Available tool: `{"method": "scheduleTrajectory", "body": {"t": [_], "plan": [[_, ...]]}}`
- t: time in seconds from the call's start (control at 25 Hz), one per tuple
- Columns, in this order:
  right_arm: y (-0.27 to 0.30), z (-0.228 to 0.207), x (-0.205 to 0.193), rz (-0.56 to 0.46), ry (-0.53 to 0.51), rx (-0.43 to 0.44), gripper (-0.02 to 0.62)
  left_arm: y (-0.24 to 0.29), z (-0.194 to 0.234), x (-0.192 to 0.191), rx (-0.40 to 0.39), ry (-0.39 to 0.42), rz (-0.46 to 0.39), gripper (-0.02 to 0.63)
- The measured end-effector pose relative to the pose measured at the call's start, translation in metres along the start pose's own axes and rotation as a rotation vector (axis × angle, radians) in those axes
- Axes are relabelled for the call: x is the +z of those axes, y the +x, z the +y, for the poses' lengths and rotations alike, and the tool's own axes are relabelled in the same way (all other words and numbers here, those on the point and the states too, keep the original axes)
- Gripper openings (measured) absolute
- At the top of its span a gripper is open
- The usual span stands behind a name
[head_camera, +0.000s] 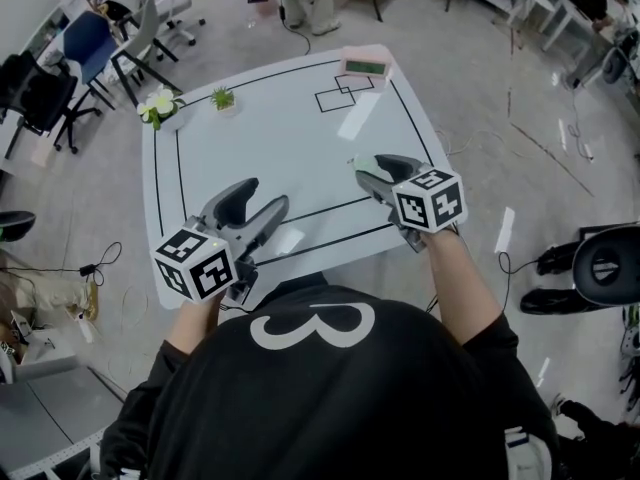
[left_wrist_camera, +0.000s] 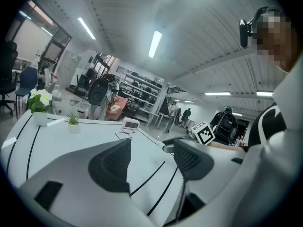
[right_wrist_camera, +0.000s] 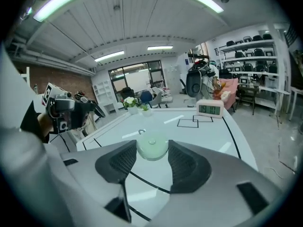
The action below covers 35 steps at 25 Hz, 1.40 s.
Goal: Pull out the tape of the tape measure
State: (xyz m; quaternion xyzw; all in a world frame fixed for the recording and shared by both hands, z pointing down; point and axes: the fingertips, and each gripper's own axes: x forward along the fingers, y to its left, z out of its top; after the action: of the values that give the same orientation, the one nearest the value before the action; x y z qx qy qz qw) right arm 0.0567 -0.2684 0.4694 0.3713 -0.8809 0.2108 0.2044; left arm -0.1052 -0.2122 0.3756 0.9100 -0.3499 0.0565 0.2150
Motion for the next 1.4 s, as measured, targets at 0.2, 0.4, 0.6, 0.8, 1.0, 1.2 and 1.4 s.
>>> {"method": "scheduleTrajectory", "body": {"t": [0.2, 0.4, 0.6, 0.8, 1.0, 1.2, 1.4], "plan": [[-0.03, 0.043, 0.032, -0.068, -0.1, 0.057, 0.218, -0.001, -0.02, 0.01, -0.031, 0.05, -0.016, 0.267], [-0.059, 0.082, 0.056, -0.124, -0.193, 0.113, 0.218, -0.005, -0.041, 0.02, -0.074, 0.097, -0.028, 0.267], [-0.077, 0.113, 0.065, -0.154, -0.236, 0.174, 0.218, -0.004, -0.059, 0.022, -0.122, 0.178, -0.032, 0.255], [-0.084, 0.131, 0.067, -0.15, -0.272, 0.209, 0.218, 0.002, -0.077, 0.025, -0.204, 0.221, -0.038, 0.25], [-0.09, 0.139, 0.069, -0.152, -0.32, 0.235, 0.218, 0.009, -0.093, 0.027, -0.241, 0.275, -0.018, 0.216], [-0.098, 0.145, 0.074, -0.168, -0.35, 0.269, 0.218, 0.011, -0.105, 0.033, -0.242, 0.313, -0.013, 0.158], [-0.1, 0.148, 0.075, -0.167, -0.374, 0.288, 0.218, 0.011, -0.111, 0.032, -0.233, 0.353, 0.017, 0.063]]}}
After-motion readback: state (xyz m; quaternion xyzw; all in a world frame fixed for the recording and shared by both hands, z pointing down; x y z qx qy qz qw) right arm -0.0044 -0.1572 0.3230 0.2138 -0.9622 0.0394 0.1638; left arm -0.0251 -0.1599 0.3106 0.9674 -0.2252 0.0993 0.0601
